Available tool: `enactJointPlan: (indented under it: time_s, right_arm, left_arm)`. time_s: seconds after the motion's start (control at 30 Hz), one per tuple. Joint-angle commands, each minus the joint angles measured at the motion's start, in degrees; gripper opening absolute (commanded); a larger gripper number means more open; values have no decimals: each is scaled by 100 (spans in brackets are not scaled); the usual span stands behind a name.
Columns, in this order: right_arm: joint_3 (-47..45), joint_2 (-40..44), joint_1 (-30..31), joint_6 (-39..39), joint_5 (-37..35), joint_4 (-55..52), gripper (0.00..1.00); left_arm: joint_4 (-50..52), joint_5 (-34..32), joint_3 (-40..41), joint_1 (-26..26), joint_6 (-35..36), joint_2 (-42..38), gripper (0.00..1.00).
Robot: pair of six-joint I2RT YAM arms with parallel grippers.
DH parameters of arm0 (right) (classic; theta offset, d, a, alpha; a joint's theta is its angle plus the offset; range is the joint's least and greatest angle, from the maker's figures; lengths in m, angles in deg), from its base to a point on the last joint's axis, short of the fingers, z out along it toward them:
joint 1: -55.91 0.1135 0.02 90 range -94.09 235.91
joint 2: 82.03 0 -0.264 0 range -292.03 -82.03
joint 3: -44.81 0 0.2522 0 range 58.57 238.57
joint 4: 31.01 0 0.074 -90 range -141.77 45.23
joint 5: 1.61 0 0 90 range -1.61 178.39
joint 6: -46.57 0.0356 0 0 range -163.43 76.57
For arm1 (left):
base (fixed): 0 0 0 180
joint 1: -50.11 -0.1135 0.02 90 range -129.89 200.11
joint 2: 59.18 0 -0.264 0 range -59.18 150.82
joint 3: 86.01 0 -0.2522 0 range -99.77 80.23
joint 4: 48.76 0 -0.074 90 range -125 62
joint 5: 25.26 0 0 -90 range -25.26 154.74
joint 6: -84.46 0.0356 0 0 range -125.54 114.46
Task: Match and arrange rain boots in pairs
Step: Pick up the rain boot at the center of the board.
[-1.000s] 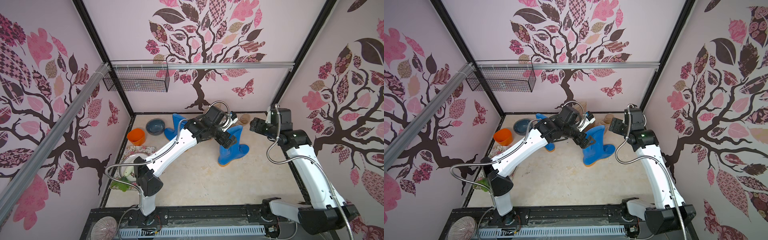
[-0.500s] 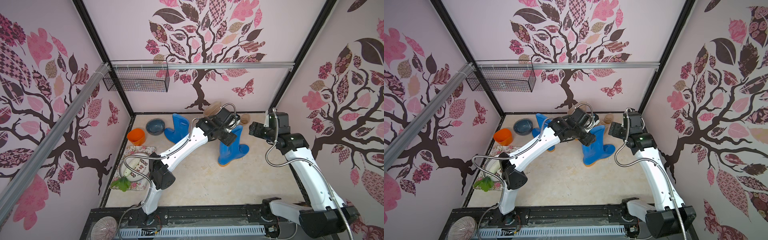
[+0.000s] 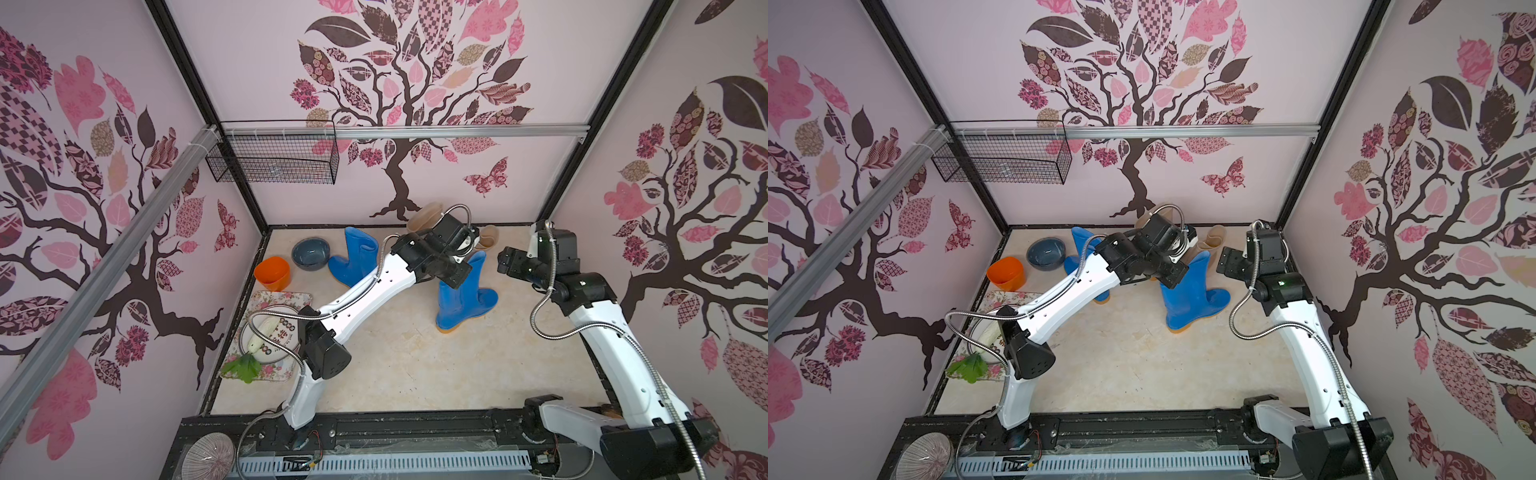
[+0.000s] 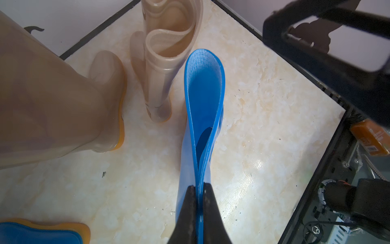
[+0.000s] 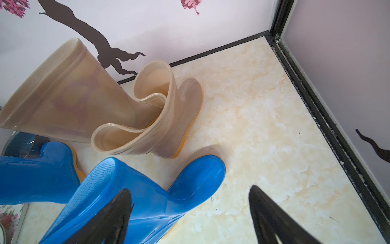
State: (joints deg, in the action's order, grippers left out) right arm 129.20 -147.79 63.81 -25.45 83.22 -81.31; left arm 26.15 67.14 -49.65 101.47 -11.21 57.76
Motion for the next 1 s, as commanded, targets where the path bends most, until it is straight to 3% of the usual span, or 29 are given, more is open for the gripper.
enactJointPlan:
  time_s: [0.0,0.2,0.5,0.97]
  right_arm:
    - [-27,111,20,41,104,144,89]
    - [-185,133,18,119,445,340,89]
    - [-301,64,19,-129,1494,408,87]
    - [-222,-78,21,-255,1651,274,87]
  left_arm:
    - [-480,-28,489,-89,-435,-892,0]
    - [-1192,116,1556,-369,-1031,-1877,0]
    - [-1532,-228,1826,-394,-1814,-2356,0]
    - [-1087,-878,2508,-456,-2570,-3047,0]
